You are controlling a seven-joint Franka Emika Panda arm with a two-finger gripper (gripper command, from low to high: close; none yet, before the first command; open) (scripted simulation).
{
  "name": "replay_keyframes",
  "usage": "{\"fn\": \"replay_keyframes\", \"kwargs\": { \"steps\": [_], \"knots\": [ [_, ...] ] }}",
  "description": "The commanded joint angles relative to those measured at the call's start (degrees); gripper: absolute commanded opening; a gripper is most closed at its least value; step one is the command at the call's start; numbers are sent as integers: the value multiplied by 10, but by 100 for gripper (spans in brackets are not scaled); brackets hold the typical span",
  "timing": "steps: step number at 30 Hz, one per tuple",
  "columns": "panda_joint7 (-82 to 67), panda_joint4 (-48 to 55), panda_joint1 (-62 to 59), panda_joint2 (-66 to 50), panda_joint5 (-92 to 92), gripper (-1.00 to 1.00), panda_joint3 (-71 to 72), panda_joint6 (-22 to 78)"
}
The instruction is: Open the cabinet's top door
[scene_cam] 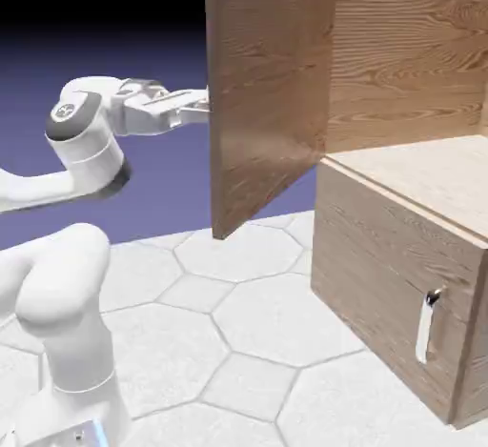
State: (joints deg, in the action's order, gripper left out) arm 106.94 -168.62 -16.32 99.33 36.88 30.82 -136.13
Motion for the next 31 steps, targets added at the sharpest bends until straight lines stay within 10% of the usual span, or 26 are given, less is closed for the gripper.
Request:
{"fn": "replay_keyframes", "kwargs": {
  "steps": [1,31],
  "knots": [
    [1,8,7,3,-13,-100,17,26],
    [-68,568,-288,3,-216,-100,276,651]
  ]
}}
